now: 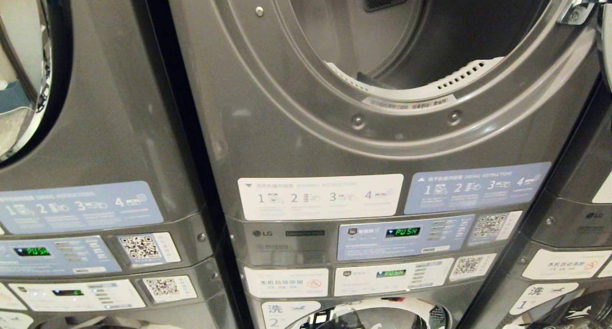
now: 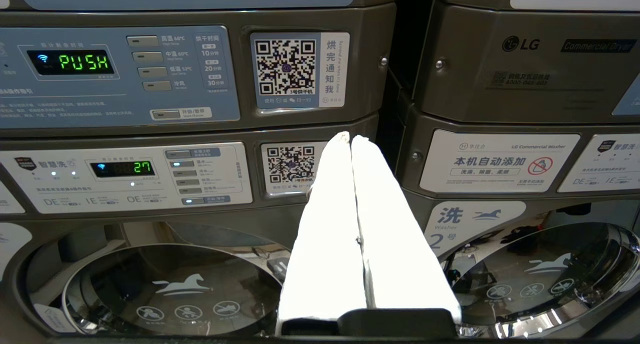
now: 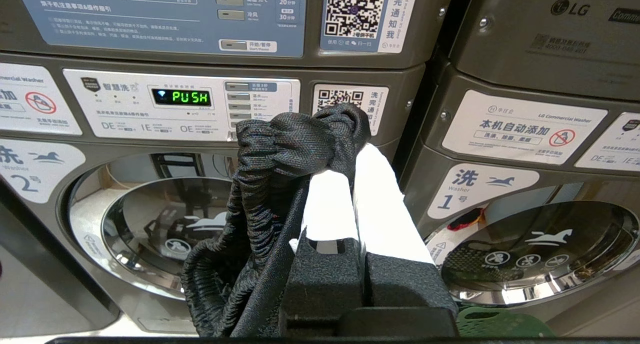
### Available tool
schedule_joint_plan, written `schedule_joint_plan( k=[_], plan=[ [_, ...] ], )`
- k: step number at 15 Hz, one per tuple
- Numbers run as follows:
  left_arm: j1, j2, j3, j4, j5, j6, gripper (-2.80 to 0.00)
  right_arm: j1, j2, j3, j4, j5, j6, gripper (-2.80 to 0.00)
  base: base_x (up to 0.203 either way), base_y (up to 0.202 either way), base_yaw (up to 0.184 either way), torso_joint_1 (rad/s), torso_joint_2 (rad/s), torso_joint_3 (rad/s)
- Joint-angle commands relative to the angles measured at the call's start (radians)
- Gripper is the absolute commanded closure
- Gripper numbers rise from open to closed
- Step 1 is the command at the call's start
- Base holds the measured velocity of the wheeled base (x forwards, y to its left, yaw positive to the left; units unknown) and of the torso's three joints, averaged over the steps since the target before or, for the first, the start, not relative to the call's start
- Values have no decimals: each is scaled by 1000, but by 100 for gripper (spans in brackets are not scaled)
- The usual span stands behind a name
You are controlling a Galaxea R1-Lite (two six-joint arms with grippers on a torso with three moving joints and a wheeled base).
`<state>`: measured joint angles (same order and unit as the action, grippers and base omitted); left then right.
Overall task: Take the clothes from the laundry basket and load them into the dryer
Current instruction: Put the clothes in the dryer
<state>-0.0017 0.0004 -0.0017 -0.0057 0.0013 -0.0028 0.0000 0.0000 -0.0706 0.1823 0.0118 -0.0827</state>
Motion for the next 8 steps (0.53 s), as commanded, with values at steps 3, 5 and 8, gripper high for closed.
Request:
schedule_joint_plan(
  k=[3, 5, 8],
  plan=[
    [0, 0, 0, 0, 0, 0, 0, 0, 1, 0, 1, 0, -2, 0, 0, 0, 0, 64, -122, -59],
    [0, 0, 0, 0, 0, 0, 0, 0, 1, 0, 2, 0, -2, 0, 0, 0, 0, 70, -142, -72],
    [0, 0, 0, 0, 0, 0, 0, 0, 0, 0, 0, 0, 1, 0, 0, 0, 0, 61, -117, -61]
  ],
)
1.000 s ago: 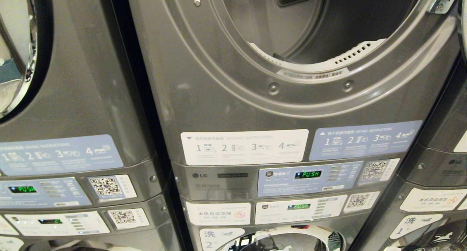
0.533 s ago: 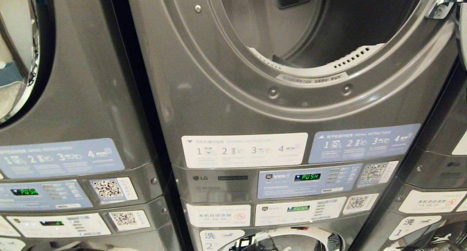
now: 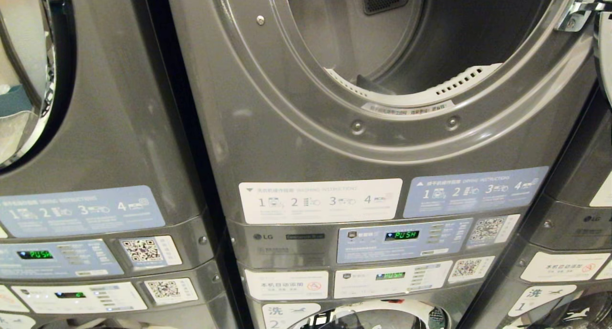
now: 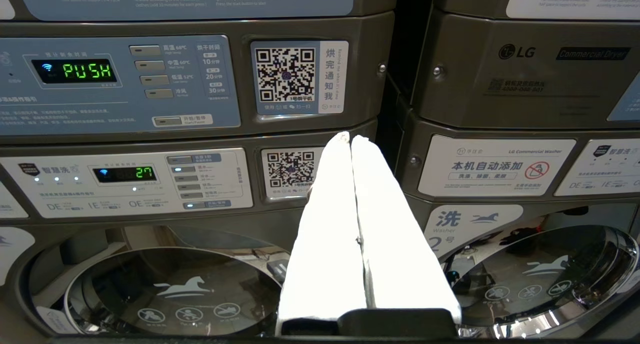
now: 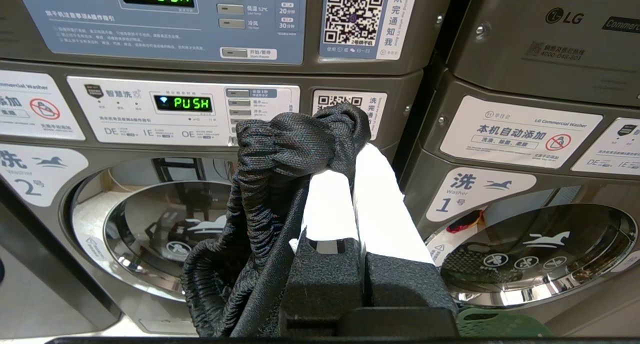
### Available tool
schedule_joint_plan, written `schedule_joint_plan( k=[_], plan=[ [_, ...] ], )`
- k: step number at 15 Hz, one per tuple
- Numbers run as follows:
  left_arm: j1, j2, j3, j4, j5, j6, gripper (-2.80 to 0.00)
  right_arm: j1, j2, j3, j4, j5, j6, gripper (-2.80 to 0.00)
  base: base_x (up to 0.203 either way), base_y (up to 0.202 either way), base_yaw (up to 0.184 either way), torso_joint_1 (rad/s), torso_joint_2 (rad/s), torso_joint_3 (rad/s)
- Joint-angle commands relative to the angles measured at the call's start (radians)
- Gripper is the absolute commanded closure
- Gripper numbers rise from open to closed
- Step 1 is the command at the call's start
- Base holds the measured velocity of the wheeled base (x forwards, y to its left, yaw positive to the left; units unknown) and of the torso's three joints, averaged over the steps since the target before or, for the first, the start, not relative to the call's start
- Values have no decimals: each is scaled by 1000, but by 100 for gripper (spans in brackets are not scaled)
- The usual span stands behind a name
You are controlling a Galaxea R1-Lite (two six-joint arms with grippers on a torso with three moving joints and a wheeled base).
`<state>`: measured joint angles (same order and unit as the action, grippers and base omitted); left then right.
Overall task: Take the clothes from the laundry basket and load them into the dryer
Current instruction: Put the clothes in the dryer
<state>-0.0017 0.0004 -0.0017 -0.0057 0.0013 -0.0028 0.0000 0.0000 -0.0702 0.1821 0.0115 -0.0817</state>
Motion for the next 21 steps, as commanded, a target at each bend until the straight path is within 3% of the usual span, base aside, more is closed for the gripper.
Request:
schedule_joint_plan(
  k=[1, 21],
  plan=[
    [0, 0, 0, 0, 0, 0, 0, 0, 2, 0, 0, 1, -1, 0, 0, 0, 0, 49, -105, -51],
    [0, 0, 0, 0, 0, 0, 0, 0, 0, -2, 2, 6, 7, 0, 0, 0, 0, 27, -54, -23]
  ],
)
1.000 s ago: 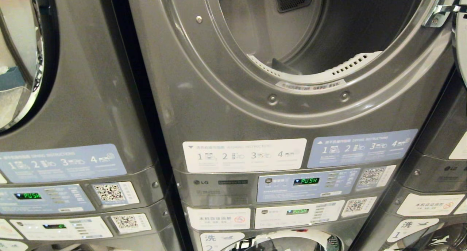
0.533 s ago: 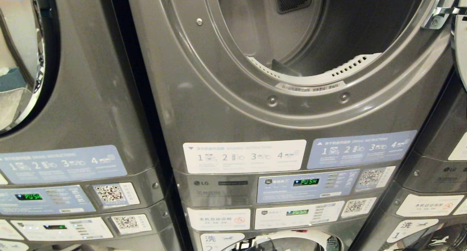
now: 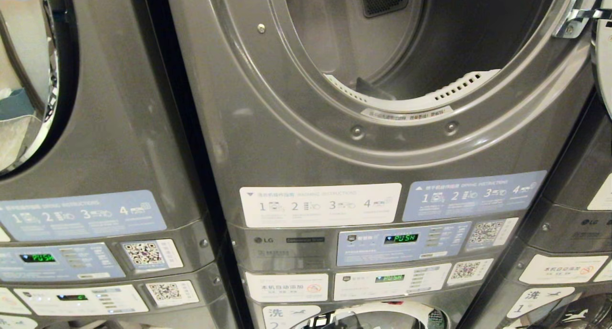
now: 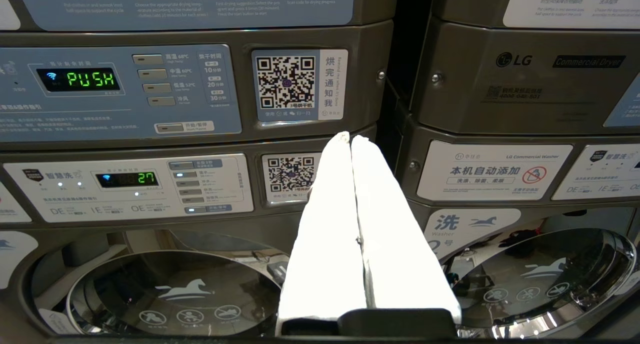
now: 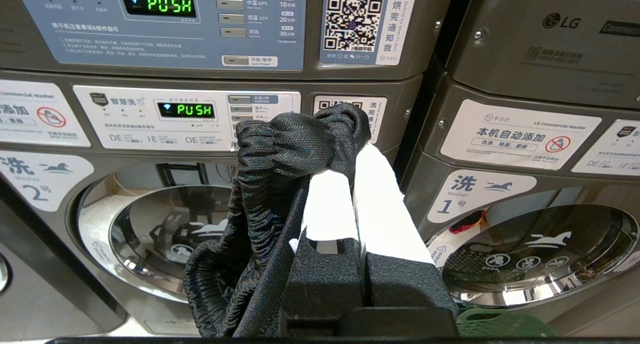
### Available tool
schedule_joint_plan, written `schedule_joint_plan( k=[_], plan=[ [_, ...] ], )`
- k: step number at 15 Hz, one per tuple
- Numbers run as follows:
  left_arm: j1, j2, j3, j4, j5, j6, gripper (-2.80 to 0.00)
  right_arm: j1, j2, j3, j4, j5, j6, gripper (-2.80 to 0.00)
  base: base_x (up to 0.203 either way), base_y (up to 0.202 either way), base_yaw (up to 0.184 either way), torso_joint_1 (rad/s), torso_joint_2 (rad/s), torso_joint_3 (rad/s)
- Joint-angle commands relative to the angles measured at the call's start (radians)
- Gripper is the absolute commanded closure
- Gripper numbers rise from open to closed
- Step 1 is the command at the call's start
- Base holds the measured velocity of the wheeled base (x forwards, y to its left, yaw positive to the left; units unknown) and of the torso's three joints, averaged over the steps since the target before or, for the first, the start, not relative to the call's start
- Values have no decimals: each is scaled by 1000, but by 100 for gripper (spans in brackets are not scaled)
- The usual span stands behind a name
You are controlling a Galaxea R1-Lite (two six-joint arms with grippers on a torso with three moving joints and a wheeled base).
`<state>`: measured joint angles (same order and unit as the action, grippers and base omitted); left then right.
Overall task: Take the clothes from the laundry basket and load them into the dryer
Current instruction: Put the clothes in the dryer
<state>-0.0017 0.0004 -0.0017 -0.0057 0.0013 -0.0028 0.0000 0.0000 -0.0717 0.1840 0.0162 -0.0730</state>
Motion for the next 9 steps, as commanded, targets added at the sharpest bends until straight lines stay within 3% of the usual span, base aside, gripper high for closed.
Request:
schedule_joint_plan(
  k=[1, 5, 9],
  plan=[
    [0, 0, 0, 0, 0, 0, 0, 0, 0, 0, 0, 2, -2, 0, 0, 0, 0, 0, 0, 0],
    [0, 0, 0, 0, 0, 0, 0, 0, 0, -5, -3, 1, -24, 0, 0, 0, 0, 0, 0, 0],
    [0, 0, 0, 0, 0, 0, 0, 0, 0, -99, -39, 0, -27, 0, 0, 0, 0, 0, 0, 0]
  ],
)
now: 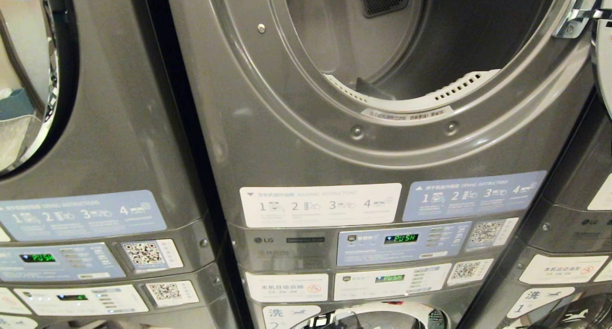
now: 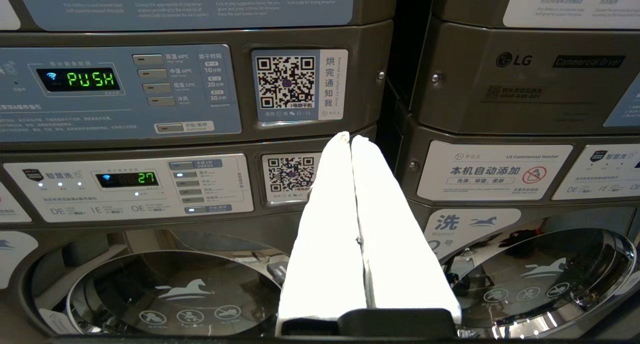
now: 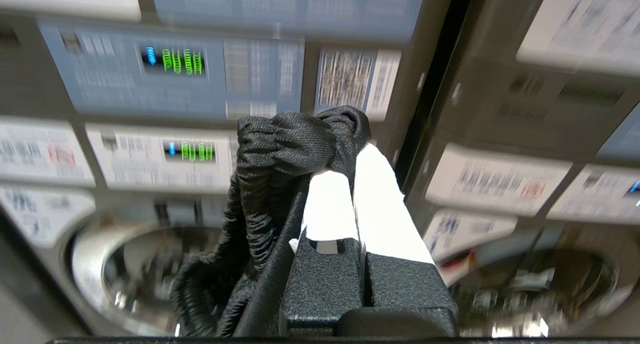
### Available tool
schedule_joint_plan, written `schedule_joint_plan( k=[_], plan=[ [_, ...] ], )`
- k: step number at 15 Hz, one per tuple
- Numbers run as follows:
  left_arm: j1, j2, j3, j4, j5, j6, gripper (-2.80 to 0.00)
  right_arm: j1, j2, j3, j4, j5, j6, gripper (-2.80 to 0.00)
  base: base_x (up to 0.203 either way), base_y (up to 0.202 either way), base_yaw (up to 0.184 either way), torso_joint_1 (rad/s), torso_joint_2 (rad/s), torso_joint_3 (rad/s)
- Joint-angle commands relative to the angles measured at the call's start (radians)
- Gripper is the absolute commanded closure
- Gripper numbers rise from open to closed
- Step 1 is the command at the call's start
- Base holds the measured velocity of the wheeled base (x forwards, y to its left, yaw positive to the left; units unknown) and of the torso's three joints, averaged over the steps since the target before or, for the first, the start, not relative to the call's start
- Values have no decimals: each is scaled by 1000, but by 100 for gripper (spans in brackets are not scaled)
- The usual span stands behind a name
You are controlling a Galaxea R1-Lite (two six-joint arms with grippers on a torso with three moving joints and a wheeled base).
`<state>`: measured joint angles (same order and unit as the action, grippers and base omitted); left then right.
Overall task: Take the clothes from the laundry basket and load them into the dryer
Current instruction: Put the clothes in the dryer
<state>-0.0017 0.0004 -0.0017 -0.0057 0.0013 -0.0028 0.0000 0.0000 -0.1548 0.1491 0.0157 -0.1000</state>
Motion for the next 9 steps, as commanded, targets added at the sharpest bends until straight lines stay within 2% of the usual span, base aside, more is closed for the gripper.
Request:
schedule_joint_plan(
  k=[1, 3, 6, 8, 9],
  plan=[
    [0, 0, 0, 0, 0, 0, 0, 0, 0, -48, -4, 0, -3, 0, 0, 0, 0, 0, 0, 0],
    [0, 0, 0, 0, 0, 0, 0, 0, 24, -120, -4, 2, -10, 0, 0, 0, 0, 0, 0, 0],
    [0, 0, 0, 0, 0, 0, 0, 1, 251, -283, -31, 10, -29, 0, 0, 0, 0, 0, 0, 0],
    [0, 0, 0, 0, 0, 0, 0, 1, 475, -479, -75, 34, -40, 0, 0, 0, 0, 0, 0, 0],
    [0, 0, 0, 0, 0, 0, 0, 2, 598, -629, -92, 53, -45, 0, 0, 0, 0, 0, 0, 0]
  ],
)
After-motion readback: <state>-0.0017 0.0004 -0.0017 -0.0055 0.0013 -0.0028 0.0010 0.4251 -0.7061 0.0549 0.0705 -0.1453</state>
